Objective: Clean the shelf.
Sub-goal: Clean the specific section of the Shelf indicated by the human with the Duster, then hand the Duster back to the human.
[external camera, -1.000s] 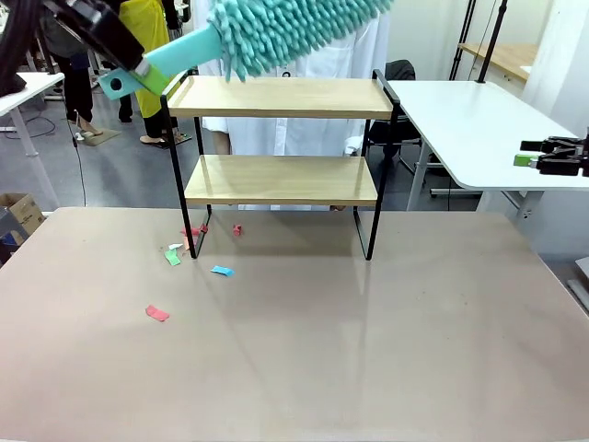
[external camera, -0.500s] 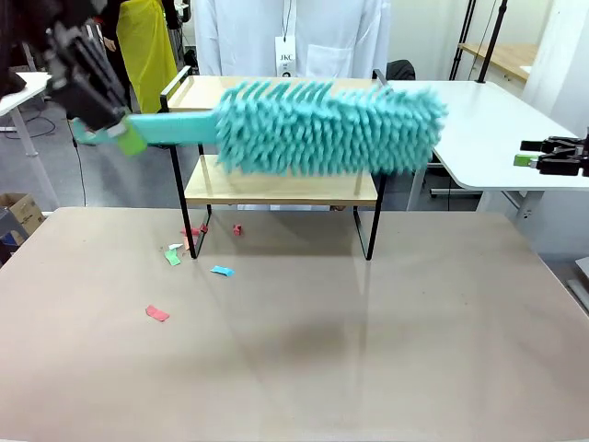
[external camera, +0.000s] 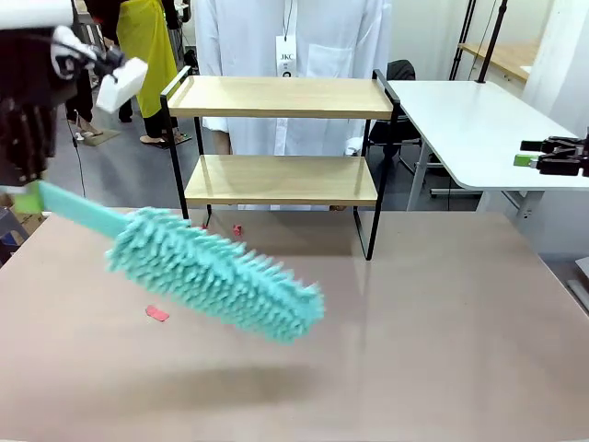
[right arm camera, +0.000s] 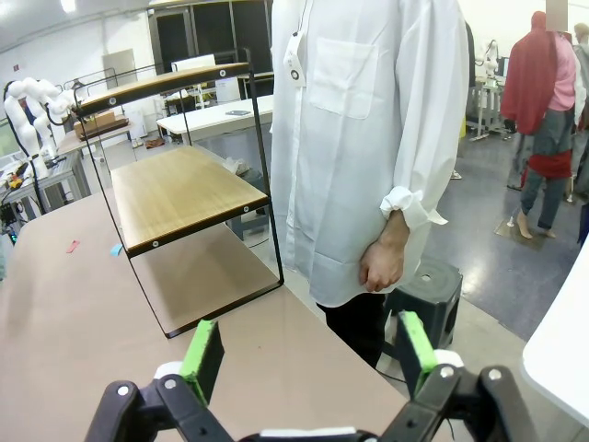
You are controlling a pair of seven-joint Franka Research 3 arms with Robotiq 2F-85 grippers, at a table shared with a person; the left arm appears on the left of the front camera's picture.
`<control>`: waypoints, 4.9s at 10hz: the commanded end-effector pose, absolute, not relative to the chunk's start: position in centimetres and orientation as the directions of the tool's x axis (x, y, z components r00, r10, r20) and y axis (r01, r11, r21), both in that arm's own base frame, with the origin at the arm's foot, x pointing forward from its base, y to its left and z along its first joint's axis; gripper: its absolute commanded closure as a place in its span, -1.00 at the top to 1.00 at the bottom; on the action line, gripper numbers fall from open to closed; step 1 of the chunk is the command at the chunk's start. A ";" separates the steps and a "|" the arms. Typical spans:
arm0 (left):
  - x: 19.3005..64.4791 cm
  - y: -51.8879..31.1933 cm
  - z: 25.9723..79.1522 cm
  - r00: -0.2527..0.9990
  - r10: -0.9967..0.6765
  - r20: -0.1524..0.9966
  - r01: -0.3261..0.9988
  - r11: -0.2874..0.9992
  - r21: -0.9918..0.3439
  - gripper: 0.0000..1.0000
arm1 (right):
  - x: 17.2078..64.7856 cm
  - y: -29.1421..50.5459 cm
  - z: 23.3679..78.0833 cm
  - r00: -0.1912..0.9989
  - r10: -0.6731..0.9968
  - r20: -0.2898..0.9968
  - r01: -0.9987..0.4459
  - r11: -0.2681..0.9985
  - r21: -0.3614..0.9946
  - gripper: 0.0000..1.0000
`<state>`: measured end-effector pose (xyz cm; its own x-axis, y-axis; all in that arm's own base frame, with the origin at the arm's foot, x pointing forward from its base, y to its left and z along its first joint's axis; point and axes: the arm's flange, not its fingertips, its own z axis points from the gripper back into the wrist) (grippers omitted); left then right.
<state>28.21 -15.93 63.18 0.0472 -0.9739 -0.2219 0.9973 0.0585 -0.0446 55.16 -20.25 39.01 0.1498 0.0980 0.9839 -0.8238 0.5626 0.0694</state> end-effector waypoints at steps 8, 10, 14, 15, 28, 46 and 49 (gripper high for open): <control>29.1 -15.0 62.2 0.052 -0.936 -0.348 0.996 0.074 -0.050 -0.74 | 55.2 -20.1 39.3 0.145 0.101 0.984 -0.825 0.562 0.063 1.00; 29.1 -15.0 62.2 0.052 -0.936 -0.348 0.996 0.074 -0.050 -0.74 | 55.2 -20.1 39.3 0.145 0.101 0.984 -0.825 0.562 0.063 1.00; 29.1 -15.0 62.2 0.052 -0.936 -0.348 0.996 0.074 -0.050 -0.74 | 55.2 -20.1 39.3 0.145 0.101 0.984 -0.825 0.562 0.063 1.00; 29.1 -15.0 62.2 0.052 -0.936 -0.348 0.996 0.074 -0.050 -0.74 | 55.2 -20.1 39.3 0.145 0.101 0.984 -0.825 0.562 0.063 1.00; 31.5 -16.9 53.3 0.005 -0.899 0.437 0.994 0.054 0.100 -0.74 | 47.5 -2.8 49.7 0.178 0.244 0.953 -0.984 0.071 0.166 1.00; 32.3 -18.8 51.5 -0.030 -0.903 0.429 0.991 0.029 0.129 -0.74 | 36.1 3.9 41.6 0.151 0.307 0.940 -0.988 0.075 0.134 1.00; 32.3 -18.8 51.5 -0.030 -0.903 0.429 0.991 0.029 0.129 -0.74 | 35.9 5.4 40.1 0.135 0.224 0.965 -0.991 0.052 0.126 1.00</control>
